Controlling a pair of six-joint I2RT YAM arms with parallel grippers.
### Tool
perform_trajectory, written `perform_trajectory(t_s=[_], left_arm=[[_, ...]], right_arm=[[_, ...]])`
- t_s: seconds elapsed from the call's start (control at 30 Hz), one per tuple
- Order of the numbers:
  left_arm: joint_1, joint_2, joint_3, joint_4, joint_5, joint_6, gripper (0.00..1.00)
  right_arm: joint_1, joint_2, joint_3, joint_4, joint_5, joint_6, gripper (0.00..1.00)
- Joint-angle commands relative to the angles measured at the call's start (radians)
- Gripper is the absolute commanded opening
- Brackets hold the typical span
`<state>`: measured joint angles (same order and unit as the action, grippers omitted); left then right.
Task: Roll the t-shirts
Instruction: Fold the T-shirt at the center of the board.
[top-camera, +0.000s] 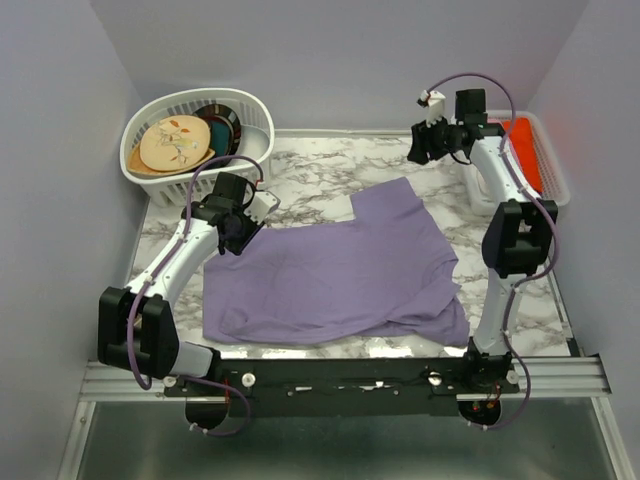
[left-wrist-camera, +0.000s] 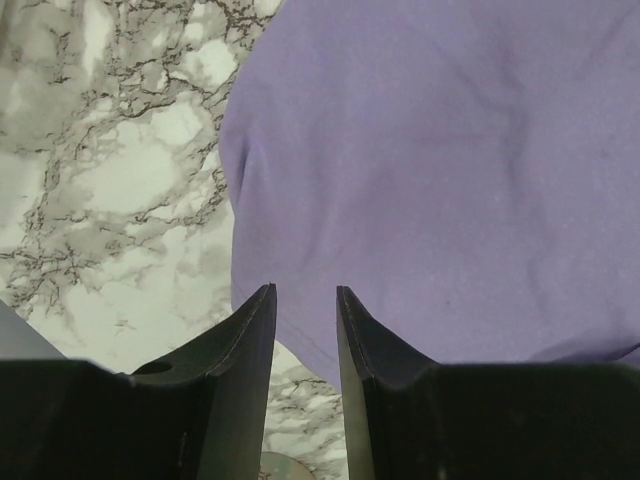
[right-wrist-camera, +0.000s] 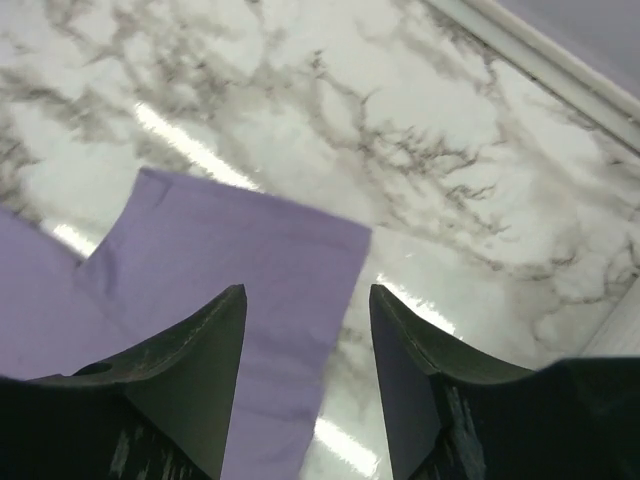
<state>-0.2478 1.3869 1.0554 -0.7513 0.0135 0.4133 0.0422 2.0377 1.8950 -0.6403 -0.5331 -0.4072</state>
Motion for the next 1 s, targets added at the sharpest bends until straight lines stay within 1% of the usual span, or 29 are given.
perform_trajectory(t_s=[0.0, 0.07, 0.1, 0.13, 0.17, 0.2, 0.27, 0.37, 0.4, 0.43, 0.6, 0.67, 0.8, 0.97], left_arm=[[0.01, -0.005, 0.045, -0.049, 0.014, -0.005, 0.39], [0.012, 0.0, 0.048, -0.081, 0.014, 0.001, 0.38], [0.012, 0.006, 0.054, -0.089, 0.008, 0.004, 0.38], [0.012, 0.004, 0.057, -0.095, 0.003, 0.007, 0.38], [0.012, 0.006, 0.058, -0.106, -0.001, 0.012, 0.38], [0.013, 0.011, 0.066, -0.109, -0.006, 0.012, 0.38], [0.018, 0.012, 0.069, -0.115, -0.006, 0.005, 0.38], [0.024, 0.015, 0.064, -0.128, -0.006, -0.001, 0.38], [0.024, 0.017, 0.055, -0.129, -0.006, -0.001, 0.39], [0.024, 0.018, 0.051, -0.131, -0.03, 0.002, 0.38], [0.033, 0.026, 0.043, -0.129, -0.035, 0.005, 0.39], [0.035, 0.029, 0.037, -0.122, -0.032, 0.005, 0.39], [0.035, 0.037, 0.028, -0.112, -0.029, 0.001, 0.39], [0.039, 0.032, 0.034, -0.118, -0.03, 0.004, 0.39]], right_arm=[[0.008, 0.249, 0.29, 0.026, 0.214, 0.099, 0.57], [0.015, 0.341, 0.418, -0.033, 0.252, 0.076, 0.54], [0.015, 0.424, 0.477, -0.104, 0.265, 0.068, 0.53], [0.016, 0.464, 0.586, -0.137, 0.284, 0.05, 0.53], [0.018, 0.486, 0.607, -0.16, 0.289, 0.036, 0.53], [0.019, 0.495, 0.604, -0.177, 0.294, 0.018, 0.53], [0.03, 0.466, 0.485, -0.154, 0.288, -0.054, 0.54], [0.059, 0.426, 0.383, -0.131, 0.288, -0.162, 0.57], [0.065, 0.426, 0.38, -0.139, 0.288, -0.18, 0.6], [0.077, 0.43, 0.383, -0.15, 0.288, -0.212, 0.61], [0.097, 0.522, 0.522, -0.246, 0.315, -0.251, 0.62], [0.105, 0.527, 0.526, -0.257, 0.315, -0.271, 0.62], [0.122, 0.512, 0.472, -0.236, 0.334, -0.315, 0.63], [0.125, 0.559, 0.544, -0.262, 0.37, -0.305, 0.62]])
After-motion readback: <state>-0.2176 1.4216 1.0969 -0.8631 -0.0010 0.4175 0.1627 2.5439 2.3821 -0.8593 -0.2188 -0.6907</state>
